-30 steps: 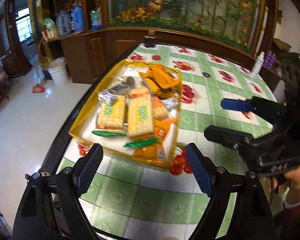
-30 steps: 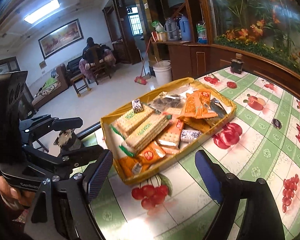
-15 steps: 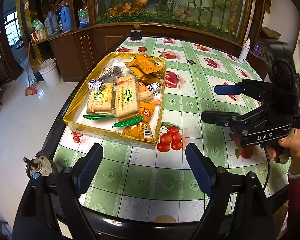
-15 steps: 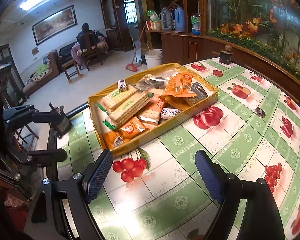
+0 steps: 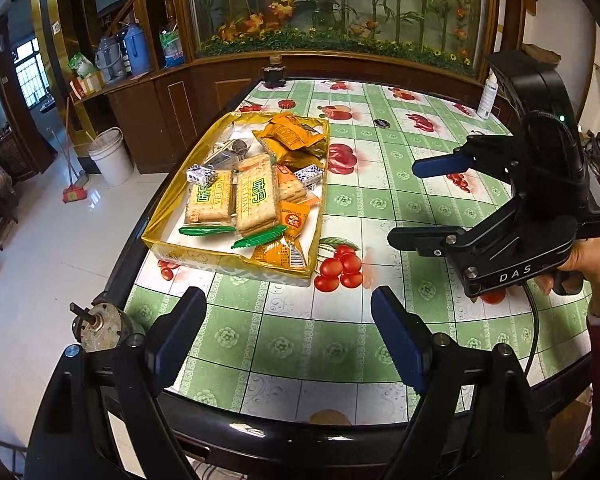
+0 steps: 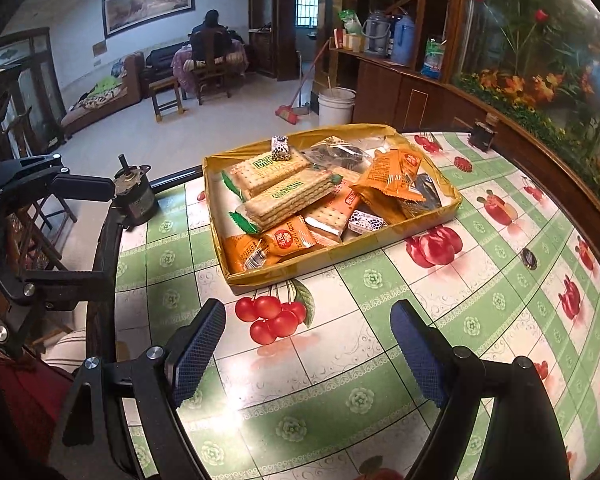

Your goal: Organize snacks

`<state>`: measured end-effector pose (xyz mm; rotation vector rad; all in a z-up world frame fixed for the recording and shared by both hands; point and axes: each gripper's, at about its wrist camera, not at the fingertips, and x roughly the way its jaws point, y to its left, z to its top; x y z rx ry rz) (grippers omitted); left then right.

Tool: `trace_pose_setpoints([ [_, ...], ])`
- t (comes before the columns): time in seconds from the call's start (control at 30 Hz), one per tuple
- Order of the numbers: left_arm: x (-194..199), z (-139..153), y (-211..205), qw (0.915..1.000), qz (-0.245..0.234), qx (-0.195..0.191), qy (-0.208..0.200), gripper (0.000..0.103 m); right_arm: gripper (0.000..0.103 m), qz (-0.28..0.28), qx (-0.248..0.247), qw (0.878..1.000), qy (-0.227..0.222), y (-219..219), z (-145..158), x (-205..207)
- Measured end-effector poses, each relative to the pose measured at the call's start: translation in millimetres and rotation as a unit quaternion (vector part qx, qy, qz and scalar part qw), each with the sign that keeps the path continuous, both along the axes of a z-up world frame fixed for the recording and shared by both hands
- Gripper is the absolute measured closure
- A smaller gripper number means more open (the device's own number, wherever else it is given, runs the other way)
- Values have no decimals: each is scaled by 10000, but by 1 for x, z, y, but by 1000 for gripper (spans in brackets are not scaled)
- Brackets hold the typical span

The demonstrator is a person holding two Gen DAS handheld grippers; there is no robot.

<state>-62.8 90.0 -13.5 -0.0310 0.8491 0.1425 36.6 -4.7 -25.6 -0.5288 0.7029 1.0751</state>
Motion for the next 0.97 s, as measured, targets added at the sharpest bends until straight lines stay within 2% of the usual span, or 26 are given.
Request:
trace_pose_setpoints([
  [0.5, -8, 8, -6, 9996, 78, 245, -101, 18, 17, 253, -106, 9992, -280, 6, 5, -4],
  [0.67, -13, 10, -7, 9989, 105, 371, -282, 18, 17, 359, -229, 9984, -376, 13, 4, -5],
  [0.97, -11, 10, 4, 9997, 148, 53, -178, 18, 17, 463, -304, 9977, -385, 19, 1, -6],
])
